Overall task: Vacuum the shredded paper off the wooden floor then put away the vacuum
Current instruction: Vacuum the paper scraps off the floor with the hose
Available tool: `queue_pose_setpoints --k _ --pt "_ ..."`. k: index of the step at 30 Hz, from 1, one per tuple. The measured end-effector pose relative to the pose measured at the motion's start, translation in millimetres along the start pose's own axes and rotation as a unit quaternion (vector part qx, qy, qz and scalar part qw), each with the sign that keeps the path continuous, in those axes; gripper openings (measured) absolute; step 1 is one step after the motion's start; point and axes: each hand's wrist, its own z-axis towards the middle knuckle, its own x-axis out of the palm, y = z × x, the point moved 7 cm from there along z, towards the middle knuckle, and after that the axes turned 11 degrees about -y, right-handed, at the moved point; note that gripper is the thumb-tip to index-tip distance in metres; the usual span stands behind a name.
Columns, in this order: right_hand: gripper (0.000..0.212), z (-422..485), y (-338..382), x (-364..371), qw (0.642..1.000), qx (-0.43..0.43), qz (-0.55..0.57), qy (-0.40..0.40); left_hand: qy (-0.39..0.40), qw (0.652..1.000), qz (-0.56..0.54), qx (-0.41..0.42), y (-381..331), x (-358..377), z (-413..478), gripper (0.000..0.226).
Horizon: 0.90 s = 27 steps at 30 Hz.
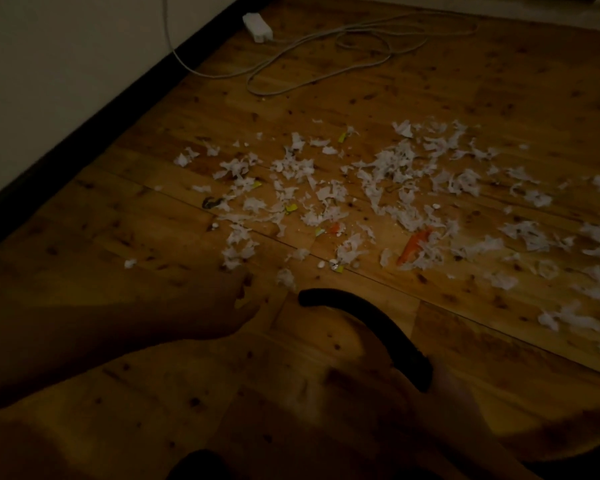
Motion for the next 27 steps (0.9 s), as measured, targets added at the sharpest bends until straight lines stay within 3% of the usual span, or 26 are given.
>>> queue_pose_setpoints --k 4,8,16,27 --pt "0.034 5.9 6.6 2.5 1.0 0.015 0.018 0.0 -0.125 0.984 -0.124 -0.041 1.1 21.1 6.6 0.048" --pt "0.026 14.3 11.9 1.2 0.999 0.01 0.032 0.008 -0.139 0.954 -0.223 -0.142 11.9 52.8 7.9 0.058" --pt "0.036 24.3 23.4 13.3 1.0 -0.007 0.005 0.022 -0.153 0.934 -0.237 -0.219 46.7 68.4 -7.6 0.058" --pt "0.041 45.5 75.5 31.6 0.997 -0.071 -0.014 0.0 -0.185 0.929 -0.237 -0.214 79.1 59.2 -10.4 0.06"
